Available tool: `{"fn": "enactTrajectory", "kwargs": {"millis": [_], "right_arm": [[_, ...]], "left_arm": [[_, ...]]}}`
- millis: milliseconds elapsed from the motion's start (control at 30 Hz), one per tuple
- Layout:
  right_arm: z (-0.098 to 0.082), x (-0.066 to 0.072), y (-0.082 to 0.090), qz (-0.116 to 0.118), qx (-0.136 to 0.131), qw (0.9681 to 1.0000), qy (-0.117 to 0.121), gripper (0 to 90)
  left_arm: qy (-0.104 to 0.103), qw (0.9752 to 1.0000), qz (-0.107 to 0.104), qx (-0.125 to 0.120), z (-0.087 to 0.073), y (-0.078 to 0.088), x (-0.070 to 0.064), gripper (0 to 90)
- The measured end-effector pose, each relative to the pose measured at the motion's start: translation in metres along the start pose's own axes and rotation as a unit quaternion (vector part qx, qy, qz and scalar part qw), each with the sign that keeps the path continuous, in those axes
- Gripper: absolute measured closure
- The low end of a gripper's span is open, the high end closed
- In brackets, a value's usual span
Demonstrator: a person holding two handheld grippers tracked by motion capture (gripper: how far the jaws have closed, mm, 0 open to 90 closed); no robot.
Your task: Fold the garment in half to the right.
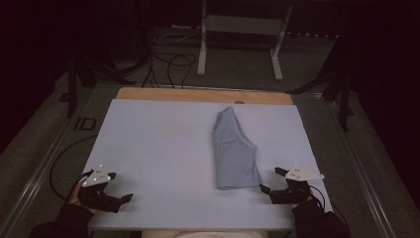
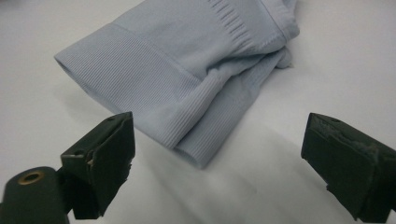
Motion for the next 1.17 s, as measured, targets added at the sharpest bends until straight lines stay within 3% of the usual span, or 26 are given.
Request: {"fn": "enactTrajectory", "kwargs": {"millis": [567,1167], "right_arm": [[-0.001,-0.006,-0.006,-0.011,0.003,0.9999,-0.008,9.9],[0.001,-0.006,-0.006,-0.020,0.001,0.9998,0.001,9.9]], "left_arm": [[-0.004,1.0000,-0.001,-0.008,0.008,-0.004,-0.009,0.0],[-0.009,0.9997,-0.014,-0.018,0.016,-0.006,-0.017,0.0]]}}
Point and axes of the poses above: each handheld gripper's, and its own axes: y roughly backward along the jaws, z roughly out of its top, x roughly to its left, the point moved 10 cm from there along -y, roughly forward along the jaws, and after that the axes turned 3 degrees about y, right-handed, at the moved point
